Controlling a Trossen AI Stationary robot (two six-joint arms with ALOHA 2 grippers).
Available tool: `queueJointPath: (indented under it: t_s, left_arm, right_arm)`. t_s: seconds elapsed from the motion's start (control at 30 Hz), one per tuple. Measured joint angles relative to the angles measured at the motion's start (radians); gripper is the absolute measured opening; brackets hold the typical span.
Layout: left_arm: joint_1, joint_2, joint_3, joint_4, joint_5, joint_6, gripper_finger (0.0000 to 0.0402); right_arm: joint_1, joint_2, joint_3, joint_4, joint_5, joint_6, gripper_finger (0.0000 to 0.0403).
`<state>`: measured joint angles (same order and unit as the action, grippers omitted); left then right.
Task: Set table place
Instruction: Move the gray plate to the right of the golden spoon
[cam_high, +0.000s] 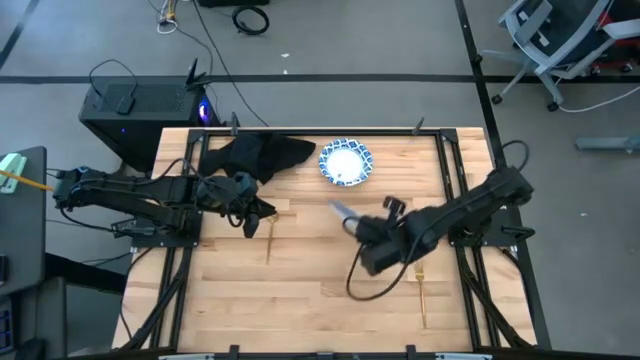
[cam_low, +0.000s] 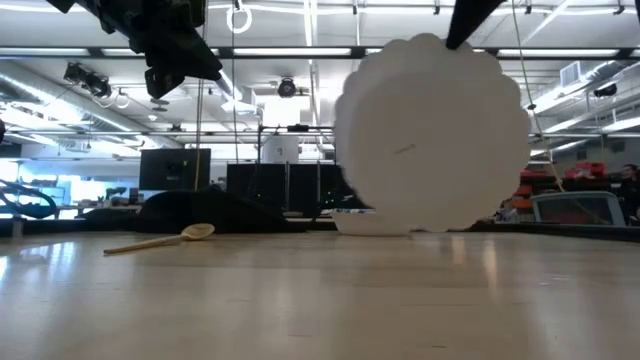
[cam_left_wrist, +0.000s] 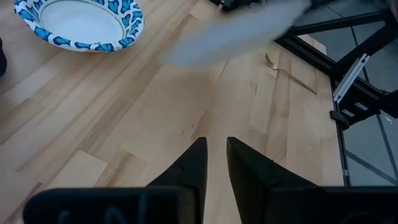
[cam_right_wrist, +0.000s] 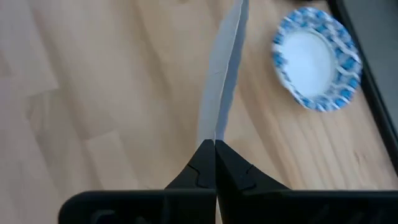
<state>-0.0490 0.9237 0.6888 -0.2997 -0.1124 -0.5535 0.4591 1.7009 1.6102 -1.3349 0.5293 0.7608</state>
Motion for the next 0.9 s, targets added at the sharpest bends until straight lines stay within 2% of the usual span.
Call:
queueJointPath:
  t_s: [0.3, 0.63, 0.9]
  left_arm:
    - [-0.001, 0.0, 0.0, 0.0, 0.0, 0.016, 0.0067]
    - [-0.001, 0.0, 0.0, 0.0, 0.0, 0.017, 0.0067]
    - [-0.001, 0.0, 0.0, 0.0, 0.0, 0.017, 0.0071]
  right_arm:
    - [0.017, 0.165, 0.018, 0.213, -0.048, -0.158, 0.0]
    - [-0.031, 0.276, 0.018, 0.421, -0.136, -0.309, 0.0]
    - [-0.085, 0.378, 0.018, 0.435, -0.209, -0.328, 0.0]
